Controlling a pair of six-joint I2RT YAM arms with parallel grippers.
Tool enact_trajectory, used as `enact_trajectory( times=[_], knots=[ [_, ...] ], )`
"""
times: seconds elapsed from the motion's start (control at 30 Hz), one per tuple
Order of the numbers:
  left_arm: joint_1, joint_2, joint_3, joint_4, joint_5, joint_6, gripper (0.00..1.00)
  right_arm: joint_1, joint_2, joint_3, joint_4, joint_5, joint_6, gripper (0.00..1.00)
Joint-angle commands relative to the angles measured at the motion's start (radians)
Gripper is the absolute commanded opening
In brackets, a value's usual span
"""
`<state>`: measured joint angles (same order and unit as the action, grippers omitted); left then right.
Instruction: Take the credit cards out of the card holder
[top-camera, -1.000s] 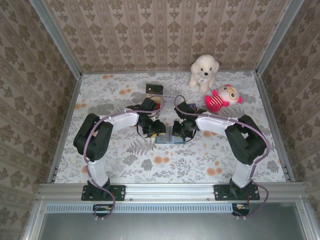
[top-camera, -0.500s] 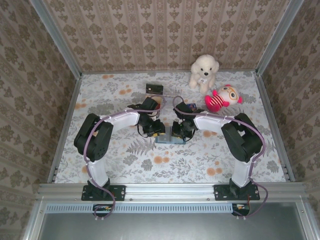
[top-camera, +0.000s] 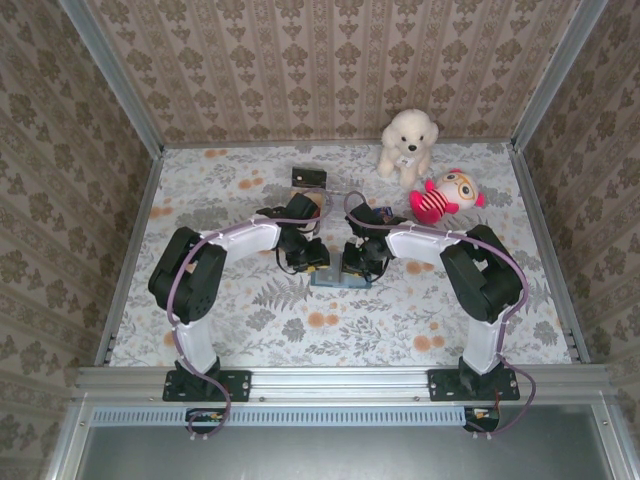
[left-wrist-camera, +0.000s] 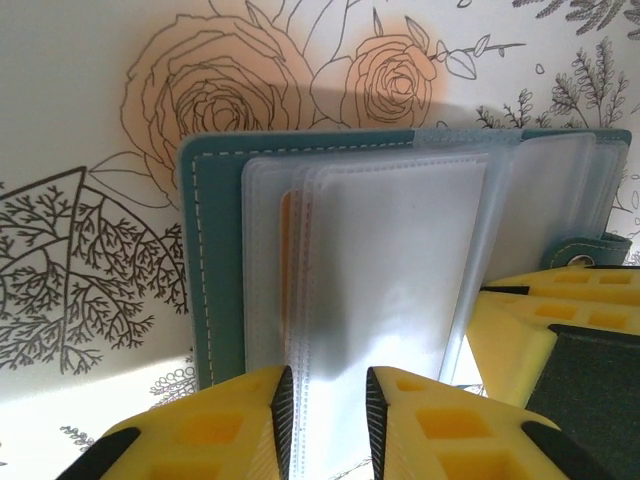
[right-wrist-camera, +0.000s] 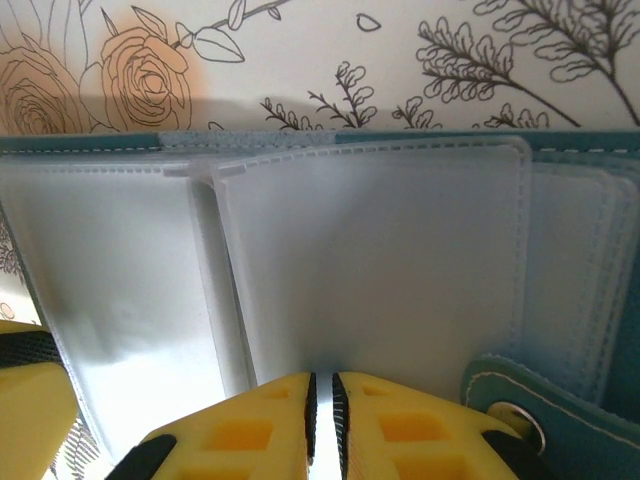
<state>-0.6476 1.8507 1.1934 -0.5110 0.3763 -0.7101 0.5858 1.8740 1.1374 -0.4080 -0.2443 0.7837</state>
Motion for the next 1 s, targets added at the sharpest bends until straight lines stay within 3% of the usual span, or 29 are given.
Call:
enact_trajectory(
  times=[0.0, 0.8, 0.97],
  knots=[
    [-0.009, 0.005, 0.03, -0.012, -0.002, 0.014, 0.27, 0.008, 0.047, -0.007, -0.045, 0.006, -0.014, 0.17],
    [-0.012, 0.028, 0.028, 0.039, 0.086, 0.017, 0.21, 0.008, 0.054, -0.005, -0.044, 0.001, -0.011, 0.16],
    [-0.012, 0.011, 0.016, 0.084, 0.147, 0.03, 0.15, 0.009, 0.045, -0.01, -0.042, -0.001, -0.008, 0.09]
  ],
)
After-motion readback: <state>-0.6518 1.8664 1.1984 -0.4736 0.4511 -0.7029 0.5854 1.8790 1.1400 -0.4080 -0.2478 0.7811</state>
